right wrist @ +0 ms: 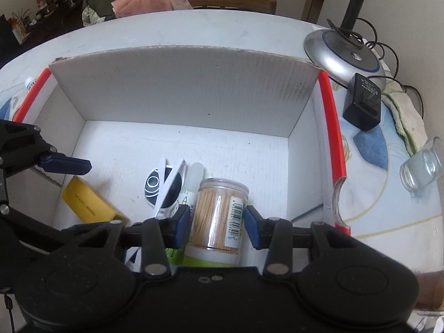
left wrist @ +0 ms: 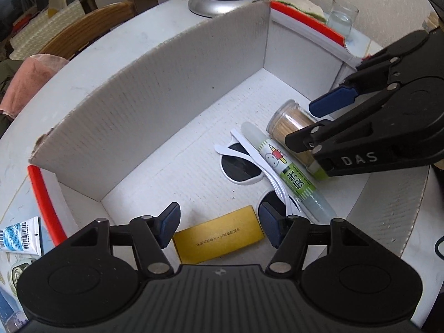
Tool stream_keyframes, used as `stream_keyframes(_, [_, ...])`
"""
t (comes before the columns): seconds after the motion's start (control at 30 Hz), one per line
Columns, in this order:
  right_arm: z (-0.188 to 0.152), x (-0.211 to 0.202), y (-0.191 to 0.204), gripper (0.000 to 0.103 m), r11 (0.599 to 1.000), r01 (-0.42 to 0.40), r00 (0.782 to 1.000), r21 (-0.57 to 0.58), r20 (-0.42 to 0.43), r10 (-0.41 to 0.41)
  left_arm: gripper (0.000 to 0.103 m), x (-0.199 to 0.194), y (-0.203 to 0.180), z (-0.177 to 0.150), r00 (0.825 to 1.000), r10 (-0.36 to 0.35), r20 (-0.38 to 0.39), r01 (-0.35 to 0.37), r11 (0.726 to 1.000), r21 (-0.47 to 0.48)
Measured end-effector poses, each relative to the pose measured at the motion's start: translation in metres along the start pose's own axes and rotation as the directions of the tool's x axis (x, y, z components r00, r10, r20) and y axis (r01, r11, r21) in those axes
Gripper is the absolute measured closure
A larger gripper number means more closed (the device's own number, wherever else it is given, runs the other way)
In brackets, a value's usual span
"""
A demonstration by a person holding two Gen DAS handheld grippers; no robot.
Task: Organize rigid objects
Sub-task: 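Open the left gripper to drop the yellow box while the right gripper sets down the jar, then withdraw both grippers from the box back toward the remaining items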
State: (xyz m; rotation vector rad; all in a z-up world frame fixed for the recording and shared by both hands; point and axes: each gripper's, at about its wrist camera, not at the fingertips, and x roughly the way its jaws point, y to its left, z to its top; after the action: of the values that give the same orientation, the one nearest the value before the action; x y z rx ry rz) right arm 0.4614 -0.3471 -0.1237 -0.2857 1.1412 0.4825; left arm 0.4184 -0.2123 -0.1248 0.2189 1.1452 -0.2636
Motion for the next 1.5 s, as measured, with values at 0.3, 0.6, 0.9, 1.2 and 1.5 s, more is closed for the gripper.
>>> stream_keyframes(0.3, [-0.008, -0.019, -0.003, 0.06, 0.999, -0.037, 0.999, 0.039, 0.033, 0.035, 0.04, -0.022, 0.003, -0.007, 0.998, 0.01, 0.069, -0.008, 0.999, -0.036])
stream_keyframes(0.6, [-0.02, -0.048, 0.007, 0.059, 0.997, -0.069, 0.994, 0.046, 0.084, 0.065, 0.04, -0.059, 0.005, -0.021, 0.985, 0.01, 0.17, 0.006, 0.996, -0.094])
stream_keyframes(0.9, [-0.037, -0.087, 0.024, 0.059, 0.992, -0.114, 0.978, 0.046, 0.182, 0.104, 0.039, -0.102, 0.009, -0.046, 0.96, 0.012, 0.28, 0.034, 0.986, -0.16])
stream_keyframes(1.2, [-0.056, -0.123, 0.044, 0.059, 0.985, -0.161, 0.944, 0.068, 0.3, 0.134, 0.035, -0.142, 0.018, -0.078, 0.932, 0.023, 0.361, 0.058, 0.976, -0.212])
stream_keyframes(1.5, [-0.076, -0.143, 0.074, 0.056, 0.976, -0.198, 0.923, 0.095, 0.354, 0.153, 0.03, -0.177, 0.031, -0.113, 0.904, 0.026, 0.426, 0.087, 0.966, -0.242])
